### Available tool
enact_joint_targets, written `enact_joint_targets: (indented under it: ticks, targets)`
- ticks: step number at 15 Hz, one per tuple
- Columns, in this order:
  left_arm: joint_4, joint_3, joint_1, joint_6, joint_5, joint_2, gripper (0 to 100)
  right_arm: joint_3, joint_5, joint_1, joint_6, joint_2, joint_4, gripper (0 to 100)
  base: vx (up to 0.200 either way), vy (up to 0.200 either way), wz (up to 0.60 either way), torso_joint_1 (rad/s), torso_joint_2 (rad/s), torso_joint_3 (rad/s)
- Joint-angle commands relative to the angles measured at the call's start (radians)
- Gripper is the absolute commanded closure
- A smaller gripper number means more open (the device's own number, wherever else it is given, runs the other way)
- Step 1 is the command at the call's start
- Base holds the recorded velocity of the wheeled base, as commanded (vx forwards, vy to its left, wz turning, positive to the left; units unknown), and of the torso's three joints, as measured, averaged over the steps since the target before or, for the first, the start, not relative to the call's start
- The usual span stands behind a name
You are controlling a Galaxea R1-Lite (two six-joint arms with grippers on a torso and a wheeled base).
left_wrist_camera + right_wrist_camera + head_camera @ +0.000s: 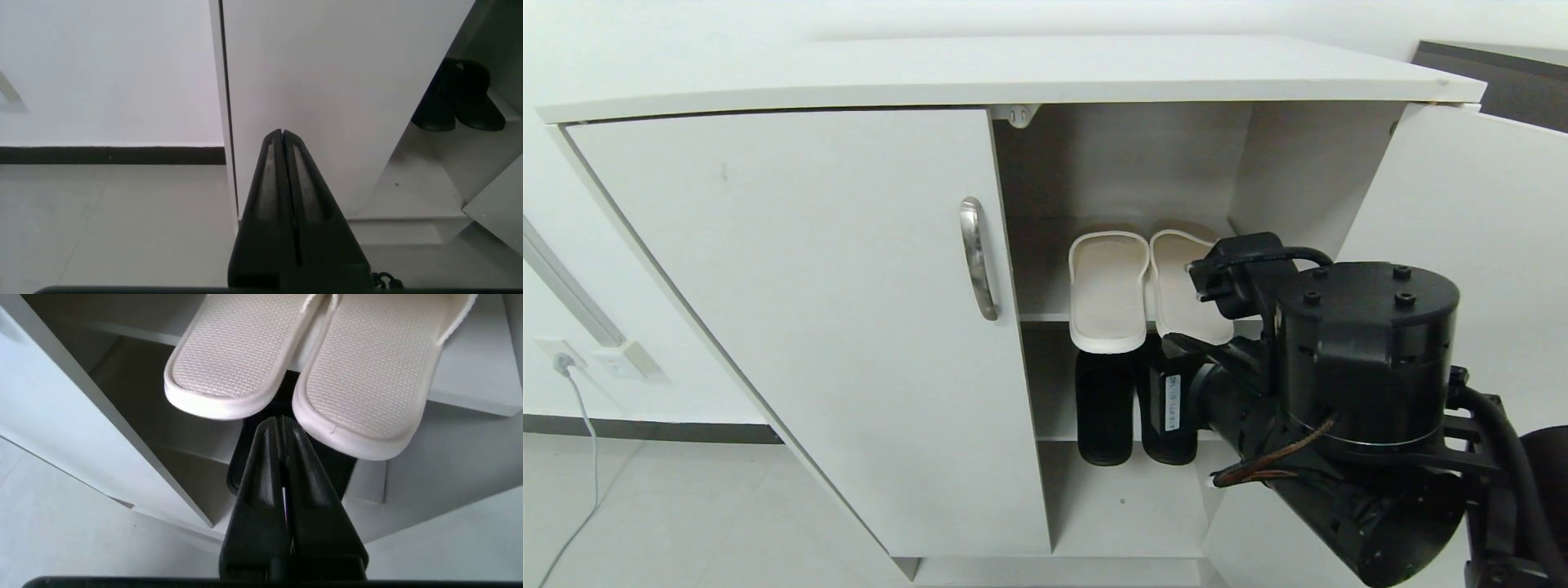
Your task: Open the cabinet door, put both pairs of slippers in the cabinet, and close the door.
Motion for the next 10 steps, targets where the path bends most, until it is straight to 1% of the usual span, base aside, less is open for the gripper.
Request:
enact_joint_targets:
  ticks: [1, 2, 10]
  targets:
    - [0.000, 0.000, 0.000, 0.000, 0.000, 0.000, 100, 0.003, -0.002, 0.000, -0.001, 0.007, -0.004, 100, 0.000, 0.000, 0.00, 0.000, 0.00, 0.000]
    - [0.000, 0.000, 0.000, 0.000, 0.000, 0.000, 100, 0.004, -0.002, 0.000, -0.001, 0.009, -0.006, 100, 0.000, 0.000, 0.00, 0.000, 0.00, 0.000]
    - [0.000, 0.000, 0.000, 0.000, -0.001, 0.000, 100, 0.006, -0.002, 0.000, 0.002, 0.023, -0.006, 100, -0.200, 0.000, 0.00, 0.004, 0.00, 0.001]
